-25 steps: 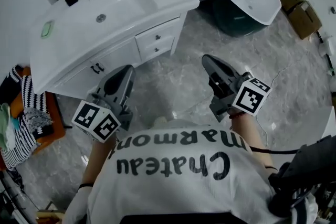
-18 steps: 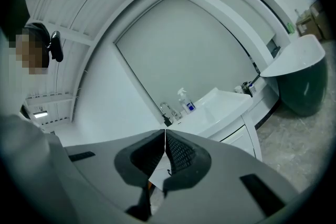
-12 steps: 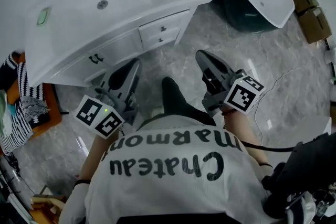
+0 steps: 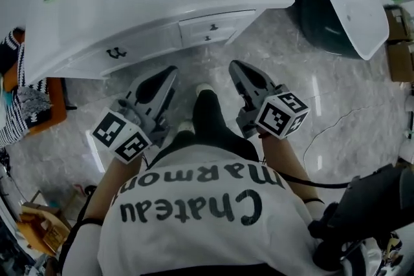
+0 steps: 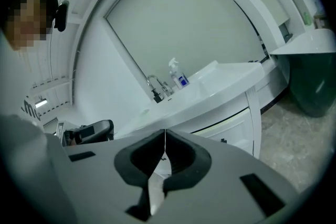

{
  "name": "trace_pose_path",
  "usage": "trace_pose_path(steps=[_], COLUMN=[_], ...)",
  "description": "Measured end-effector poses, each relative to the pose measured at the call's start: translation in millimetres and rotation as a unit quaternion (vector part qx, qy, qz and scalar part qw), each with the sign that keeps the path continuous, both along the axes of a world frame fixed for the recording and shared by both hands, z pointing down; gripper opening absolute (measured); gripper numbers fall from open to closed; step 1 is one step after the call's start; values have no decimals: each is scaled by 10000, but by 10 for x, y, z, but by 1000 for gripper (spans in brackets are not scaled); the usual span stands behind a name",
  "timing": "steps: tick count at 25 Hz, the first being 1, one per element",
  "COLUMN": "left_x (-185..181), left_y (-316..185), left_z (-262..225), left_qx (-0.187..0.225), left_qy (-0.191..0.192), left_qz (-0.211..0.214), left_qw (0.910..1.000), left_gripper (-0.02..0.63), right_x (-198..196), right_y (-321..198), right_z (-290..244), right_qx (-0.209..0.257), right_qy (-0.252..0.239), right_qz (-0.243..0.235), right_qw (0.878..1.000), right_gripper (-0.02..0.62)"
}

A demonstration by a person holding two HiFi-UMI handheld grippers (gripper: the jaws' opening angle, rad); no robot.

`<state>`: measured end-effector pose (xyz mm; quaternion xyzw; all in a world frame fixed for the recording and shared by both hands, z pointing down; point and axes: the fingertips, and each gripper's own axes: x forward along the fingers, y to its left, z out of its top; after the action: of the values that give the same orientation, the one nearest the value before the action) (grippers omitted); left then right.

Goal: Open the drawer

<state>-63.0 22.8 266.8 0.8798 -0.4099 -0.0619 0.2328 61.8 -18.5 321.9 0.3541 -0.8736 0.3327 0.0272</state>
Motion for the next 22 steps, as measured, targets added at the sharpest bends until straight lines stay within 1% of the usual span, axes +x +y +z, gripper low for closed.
trace_pose_path(steps=[2, 4, 7, 9, 11, 16, 20, 22], left_x=[21, 48, 45, 15, -26, -113, -188, -243], left_y=[-46, -92, -206, -293, -384, -540, -589, -599], left_z=[128, 289, 534, 682, 800, 1016, 1190, 1247], left_qx=[10, -69, -331, -520, -674, -1012, -1260, -1347], left_qy=[-48, -198, -346, -413, -482, -483, -460, -469], left_qz=[3, -7, -156, -299, -449, -794, -986, -1114], left_qw=[10000, 9998, 9987, 9973, 9956, 9905, 9860, 9835], left_gripper=[0, 1, 0, 0, 1, 0, 2, 2], right_x=[-37, -52, -59, -55, -58, -136, -203, -221], right_y=[-115, -258, -523, -708, -877, -1099, -1221, -1266], right_z=[183, 382, 709, 934, 1135, 1474, 1710, 1868], right_qx=[-101, -189, -282, -369, -491, -753, -753, -735], right_qy=[41, 182, 490, 662, 722, 793, 919, 1090], right_qz=[-166, -306, -449, -455, -410, -507, -543, -555], right_qw=[9998, 9992, 9974, 9961, 9953, 9927, 9914, 9898], right_gripper=[12, 12, 12, 12, 12, 12, 12, 12])
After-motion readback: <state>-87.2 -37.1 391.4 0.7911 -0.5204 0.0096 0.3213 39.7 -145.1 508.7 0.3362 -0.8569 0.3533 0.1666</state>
